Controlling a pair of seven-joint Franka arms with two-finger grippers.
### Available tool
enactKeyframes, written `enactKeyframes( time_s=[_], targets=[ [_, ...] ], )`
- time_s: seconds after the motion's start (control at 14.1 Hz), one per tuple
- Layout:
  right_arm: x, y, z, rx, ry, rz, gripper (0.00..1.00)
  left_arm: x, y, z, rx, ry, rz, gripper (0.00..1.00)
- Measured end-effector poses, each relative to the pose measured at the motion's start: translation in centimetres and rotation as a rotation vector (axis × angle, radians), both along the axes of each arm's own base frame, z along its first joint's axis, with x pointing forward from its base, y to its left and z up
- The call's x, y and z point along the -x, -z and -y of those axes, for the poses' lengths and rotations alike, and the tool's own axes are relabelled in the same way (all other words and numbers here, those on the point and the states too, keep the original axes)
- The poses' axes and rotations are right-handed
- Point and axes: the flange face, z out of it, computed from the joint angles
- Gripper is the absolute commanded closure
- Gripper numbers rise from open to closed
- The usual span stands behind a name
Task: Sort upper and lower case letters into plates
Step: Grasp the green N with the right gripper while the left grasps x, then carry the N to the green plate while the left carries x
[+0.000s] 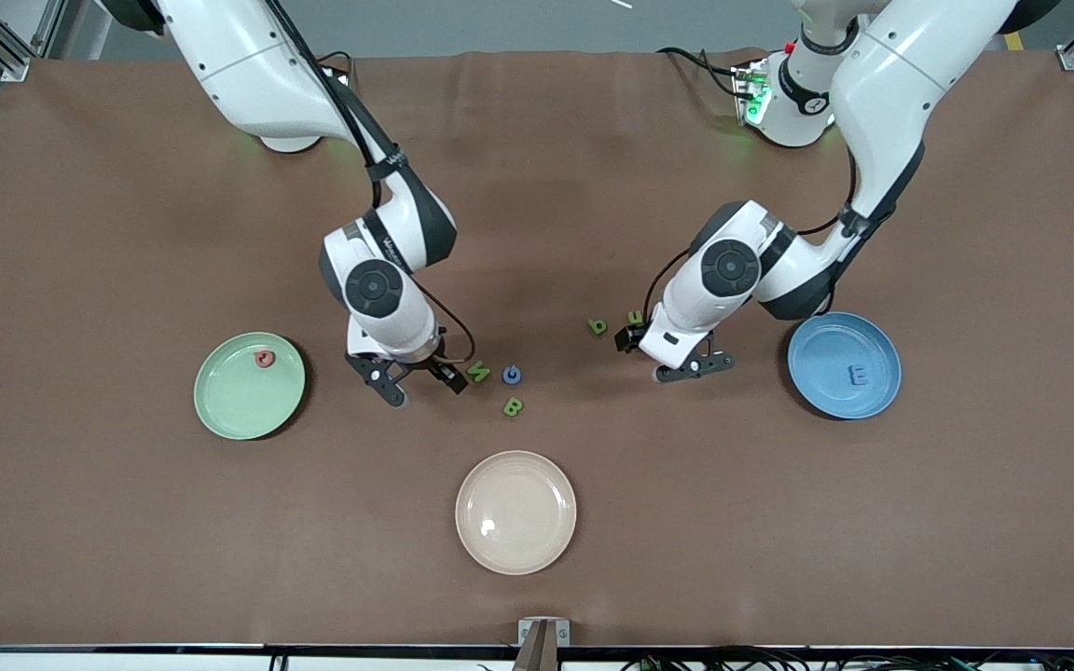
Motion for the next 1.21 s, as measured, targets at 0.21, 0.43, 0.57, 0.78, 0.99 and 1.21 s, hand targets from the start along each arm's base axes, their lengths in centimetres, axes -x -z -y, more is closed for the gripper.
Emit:
enactKeyframes(
  time_s=[0.21,0.43,0.57,0.78,0.99,1.21],
  targets=[
    [0.2,1.2,-3.3,-0.006,0.031,0.005,0.01,-0.1,2.0,0.7,-0.028,-0.011,0.016,0.01],
    [0.5,2.9,-4.7,0.000,0.024,-0.003,0.08,0.2,2.9,1.5,-0.032,-0.015,0.012,0.09],
    [0.5,3.8,-5.0,0.004,0.021,-0.008,0.20,0.4,3.0,1.6,-0.034,-0.021,0.008,0.17],
    [0.6,4.2,-5.4,0.006,0.016,-0.010,0.48,0.8,3.5,1.6,-0.040,-0.041,-0.005,0.24],
    [0.4,3.9,-5.6,0.008,0.016,-0.013,0.94,1.3,4.0,1.7,-0.051,-0.037,-0.020,0.28],
    [0.0,3.6,-5.4,0.008,0.021,-0.006,1.00,1.6,4.2,1.7,-0.071,-0.031,-0.037,0.31]
  ],
)
